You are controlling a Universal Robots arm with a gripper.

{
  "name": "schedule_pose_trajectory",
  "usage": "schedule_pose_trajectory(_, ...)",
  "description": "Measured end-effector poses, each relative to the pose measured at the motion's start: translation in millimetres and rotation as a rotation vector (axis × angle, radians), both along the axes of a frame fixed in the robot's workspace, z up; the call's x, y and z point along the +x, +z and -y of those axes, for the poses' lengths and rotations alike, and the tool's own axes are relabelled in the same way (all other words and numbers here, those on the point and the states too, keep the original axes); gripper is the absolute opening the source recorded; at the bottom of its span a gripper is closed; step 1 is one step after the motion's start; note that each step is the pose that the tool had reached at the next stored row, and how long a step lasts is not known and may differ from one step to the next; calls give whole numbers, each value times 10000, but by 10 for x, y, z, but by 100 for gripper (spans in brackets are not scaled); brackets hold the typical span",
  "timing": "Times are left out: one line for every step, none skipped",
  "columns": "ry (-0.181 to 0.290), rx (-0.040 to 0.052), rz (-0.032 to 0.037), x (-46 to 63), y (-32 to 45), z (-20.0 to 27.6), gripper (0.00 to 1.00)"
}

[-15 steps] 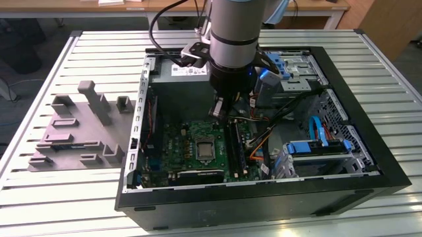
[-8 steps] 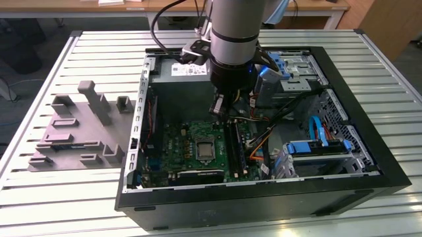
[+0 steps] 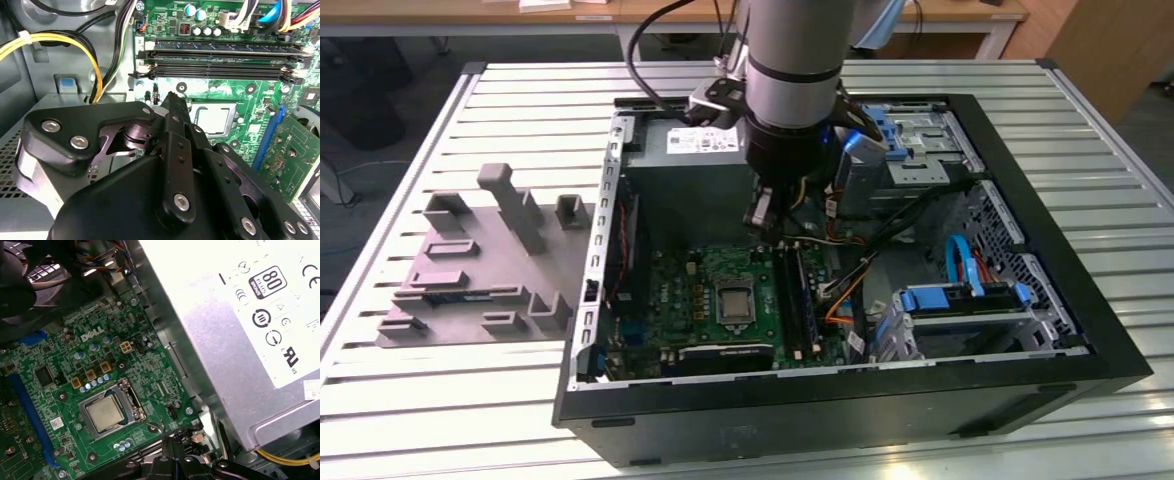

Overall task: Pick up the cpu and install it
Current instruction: 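Install the first cpu locking lever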

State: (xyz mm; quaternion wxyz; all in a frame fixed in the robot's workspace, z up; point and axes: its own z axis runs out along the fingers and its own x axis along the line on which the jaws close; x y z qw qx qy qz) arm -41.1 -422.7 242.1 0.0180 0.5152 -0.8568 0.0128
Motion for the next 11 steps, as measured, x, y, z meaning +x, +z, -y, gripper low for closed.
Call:
schedule_pose_trajectory(0,0,0,0,-4,-8,11)
schedule_pose_trajectory(0,0,1,0,-9,-14,11)
schedule_pose_trajectory(0,2,1,0,-15,-19,11)
schedule_pose_trajectory(0,2,1,-2,-21,-23,11)
schedule_pose_trajectory(1,0,0,-10,-28,-24,11)
schedule_pose_trajectory(0,1,0,-18,-36,-27,11)
schedule_pose_trajectory(1,0,0,-27,-44,-30,11)
schedule_pose_trajectory(0,1,0,-38,-50,-33,11)
schedule_pose_trajectory(2,1,0,-50,-55,-35,11)
schedule_pose_trajectory(3,-1,0,-57,-56,-35,11)
schedule_pose_trajectory(4,-6,-1,-58,-56,-34,11)
